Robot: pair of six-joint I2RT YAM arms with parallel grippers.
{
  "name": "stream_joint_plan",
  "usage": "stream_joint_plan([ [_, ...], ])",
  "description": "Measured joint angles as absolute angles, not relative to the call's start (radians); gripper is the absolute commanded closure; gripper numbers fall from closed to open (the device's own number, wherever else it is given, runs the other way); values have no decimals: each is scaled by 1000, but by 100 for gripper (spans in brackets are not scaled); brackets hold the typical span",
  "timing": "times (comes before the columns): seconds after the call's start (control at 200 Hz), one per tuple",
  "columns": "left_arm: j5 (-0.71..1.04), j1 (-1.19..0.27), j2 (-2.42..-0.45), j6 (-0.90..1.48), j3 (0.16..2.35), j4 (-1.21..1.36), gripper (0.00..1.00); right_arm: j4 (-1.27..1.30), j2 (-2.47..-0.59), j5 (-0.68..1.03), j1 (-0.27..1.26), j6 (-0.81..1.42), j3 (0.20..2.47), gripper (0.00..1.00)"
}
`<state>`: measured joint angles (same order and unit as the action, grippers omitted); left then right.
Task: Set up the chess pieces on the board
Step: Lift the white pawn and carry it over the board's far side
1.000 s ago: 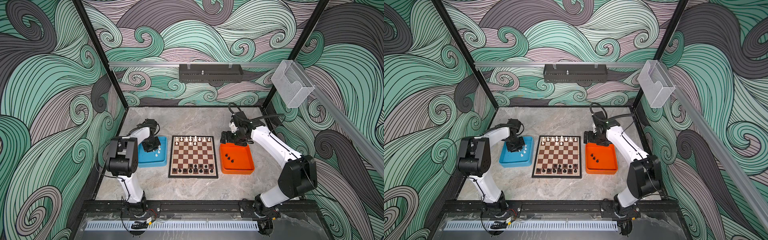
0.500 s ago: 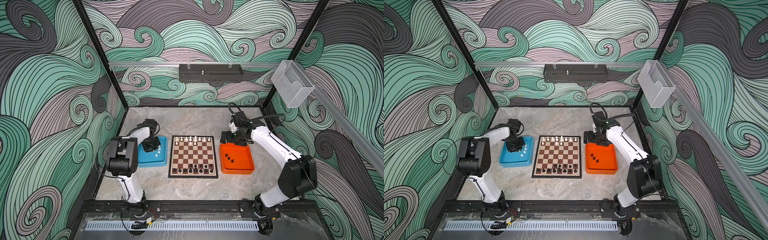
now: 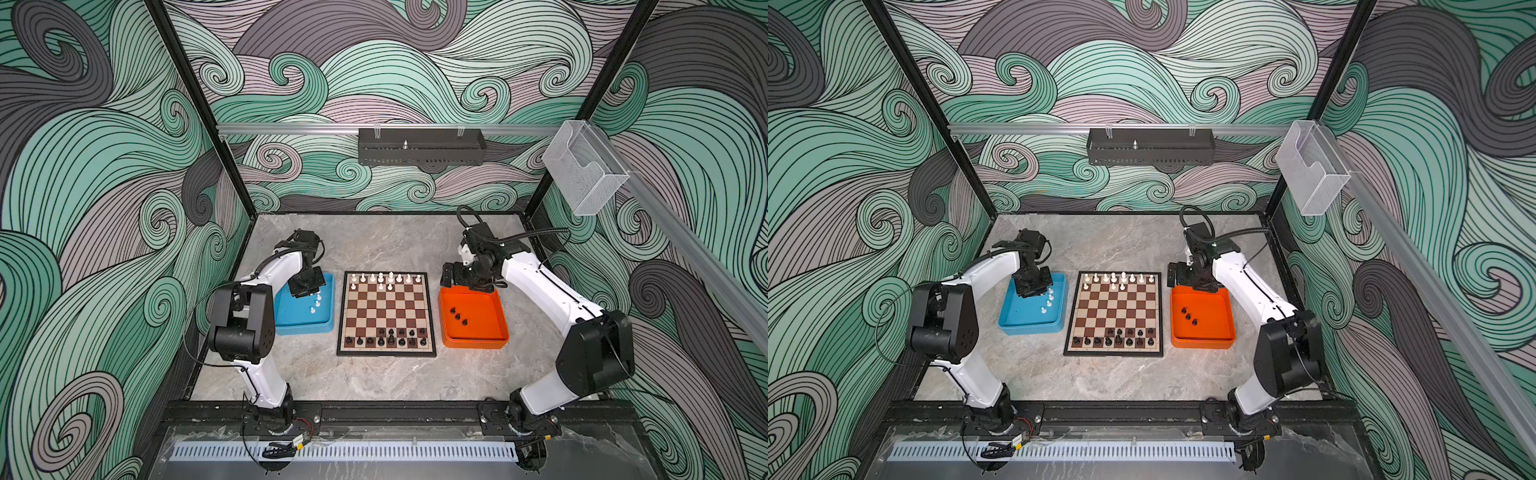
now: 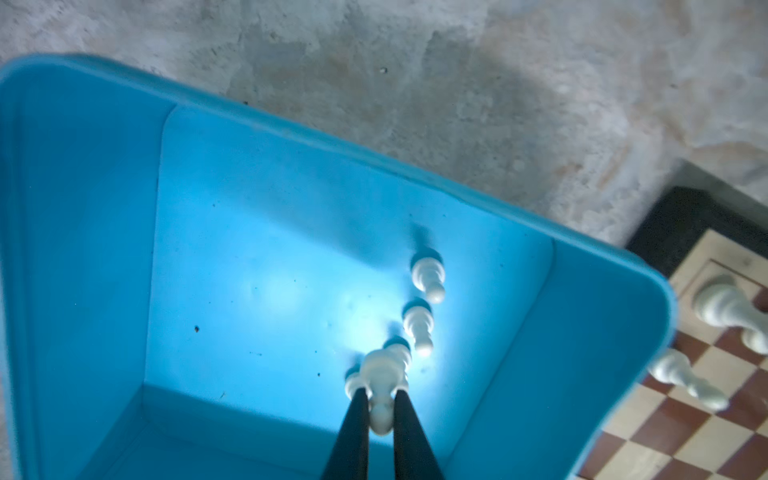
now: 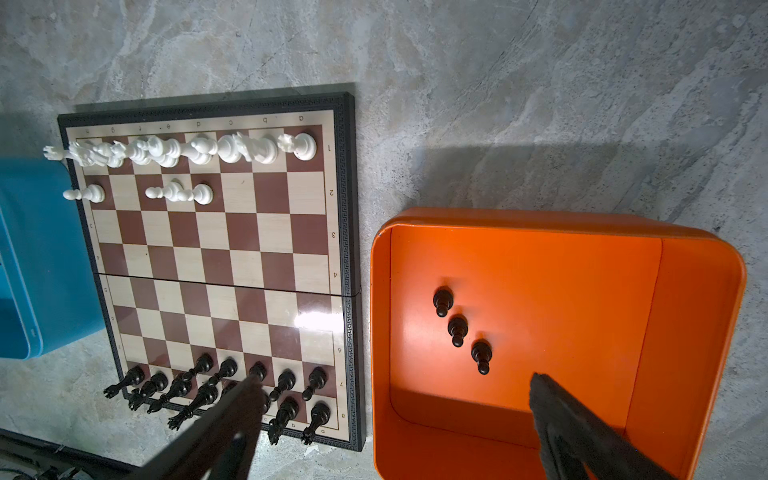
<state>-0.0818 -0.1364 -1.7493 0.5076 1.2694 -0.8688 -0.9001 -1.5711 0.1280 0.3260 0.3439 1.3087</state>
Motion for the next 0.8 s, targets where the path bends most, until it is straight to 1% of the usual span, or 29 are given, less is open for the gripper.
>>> stream_joint_plan([
  [0.17,-89,-209,-1724,502,1319,-911,86,-900,-1571,128,326,344,1309,1],
  [0.415,-89,-356,-1728,503,1404,-934,86,-900,-1571,128,326,344,1309,1],
  [0.6,-77,-435,-1795,507,1481,-938,86,-900,-1571,127,326,344,1308,1],
  [0.801,-67,-476,-1884,507,1538,-940,86,-900,-1571,120,320,343,1294,1],
])
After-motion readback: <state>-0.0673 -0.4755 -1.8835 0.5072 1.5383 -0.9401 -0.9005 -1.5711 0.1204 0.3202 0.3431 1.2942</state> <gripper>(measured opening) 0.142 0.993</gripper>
